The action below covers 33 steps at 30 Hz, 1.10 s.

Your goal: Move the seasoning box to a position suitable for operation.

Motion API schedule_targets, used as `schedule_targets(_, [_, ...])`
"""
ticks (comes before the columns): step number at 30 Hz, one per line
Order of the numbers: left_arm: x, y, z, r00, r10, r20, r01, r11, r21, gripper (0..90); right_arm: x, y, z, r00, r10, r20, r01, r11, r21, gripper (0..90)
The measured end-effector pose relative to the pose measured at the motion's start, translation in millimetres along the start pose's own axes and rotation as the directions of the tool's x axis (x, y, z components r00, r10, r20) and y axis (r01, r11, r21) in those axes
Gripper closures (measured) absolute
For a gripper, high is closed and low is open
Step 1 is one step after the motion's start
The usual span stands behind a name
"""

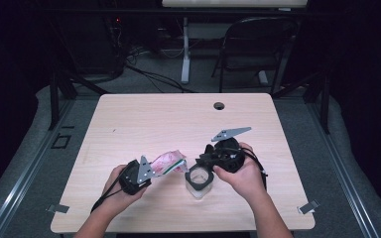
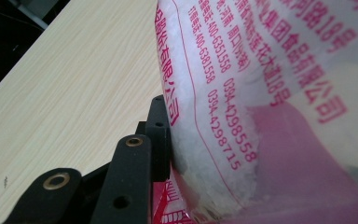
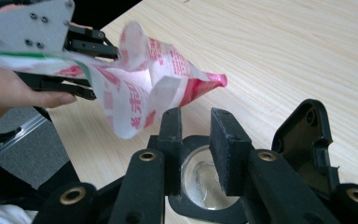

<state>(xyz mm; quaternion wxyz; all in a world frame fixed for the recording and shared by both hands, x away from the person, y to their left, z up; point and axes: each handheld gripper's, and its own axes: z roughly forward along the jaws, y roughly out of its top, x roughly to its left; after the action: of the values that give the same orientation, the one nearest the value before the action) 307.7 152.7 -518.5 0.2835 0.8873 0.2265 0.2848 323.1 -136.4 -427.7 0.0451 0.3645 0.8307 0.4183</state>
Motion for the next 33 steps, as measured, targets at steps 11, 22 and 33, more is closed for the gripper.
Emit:
schedule_targets(11, [-2.4, 2.6, -5.2, 0.9983, 0.036, -0.045, -0.036, 0.9993, 0.005, 69.5, 7.6, -5.2, -0.9, 0.9999, -0.016, 0.004, 0.016, 1.0, -0.022, 75.7])
schedule_targets(22, [-7.8, 4.1, -4.7, 0.9951, 0.077, -0.061, -0.076, 0.9969, 0.018, 69.6, 5.9, -9.2, -5.8, 0.9998, 0.005, -0.017, -0.005, 1.0, -0.029, 77.5])
schedule_targets(33, [-8.3, 3.5, -5.5, 0.9915, 0.098, -0.086, -0.095, 0.9949, 0.034, 69.6, 11.3, -9.0, -8.5, 0.9995, -0.007, -0.031, 0.006, 0.999, -0.04, 76.0])
